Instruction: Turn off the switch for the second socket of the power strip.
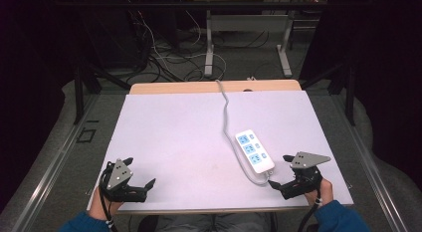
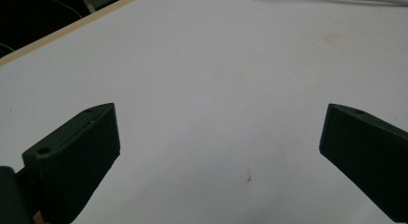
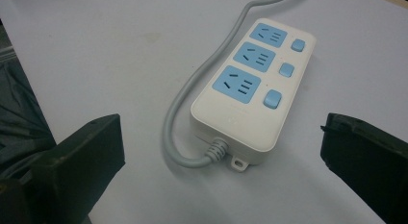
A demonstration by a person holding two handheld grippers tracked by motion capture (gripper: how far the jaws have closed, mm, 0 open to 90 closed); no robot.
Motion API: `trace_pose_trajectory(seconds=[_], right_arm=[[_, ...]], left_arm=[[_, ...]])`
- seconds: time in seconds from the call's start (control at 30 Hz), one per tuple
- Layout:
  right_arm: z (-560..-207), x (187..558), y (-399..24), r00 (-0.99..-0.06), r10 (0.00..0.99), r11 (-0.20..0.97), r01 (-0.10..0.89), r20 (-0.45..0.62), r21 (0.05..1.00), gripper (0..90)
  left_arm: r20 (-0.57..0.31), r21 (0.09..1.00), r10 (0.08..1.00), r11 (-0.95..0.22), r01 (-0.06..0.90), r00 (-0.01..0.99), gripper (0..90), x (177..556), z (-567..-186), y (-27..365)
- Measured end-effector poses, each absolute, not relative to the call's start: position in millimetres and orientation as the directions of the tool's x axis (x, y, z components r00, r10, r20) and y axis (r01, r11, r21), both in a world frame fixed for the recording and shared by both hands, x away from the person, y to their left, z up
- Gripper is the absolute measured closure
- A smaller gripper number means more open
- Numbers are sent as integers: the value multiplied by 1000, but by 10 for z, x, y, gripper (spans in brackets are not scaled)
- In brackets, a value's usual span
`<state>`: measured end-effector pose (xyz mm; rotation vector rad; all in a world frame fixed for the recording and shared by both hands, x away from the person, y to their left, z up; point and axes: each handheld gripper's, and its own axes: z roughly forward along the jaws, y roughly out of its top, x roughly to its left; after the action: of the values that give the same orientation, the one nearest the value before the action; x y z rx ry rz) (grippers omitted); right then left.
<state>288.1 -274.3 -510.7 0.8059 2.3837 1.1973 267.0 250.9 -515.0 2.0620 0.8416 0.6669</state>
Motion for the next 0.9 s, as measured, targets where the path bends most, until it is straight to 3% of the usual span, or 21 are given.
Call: trace_pose_trajectory(seconds=[0.9], right_arm=[[-5068, 2898, -2729, -750, 656, 478, 325, -85, 816, 15]], left_arm=[[171, 814, 744, -475, 333, 645, 3, 2682, -5169, 2501]])
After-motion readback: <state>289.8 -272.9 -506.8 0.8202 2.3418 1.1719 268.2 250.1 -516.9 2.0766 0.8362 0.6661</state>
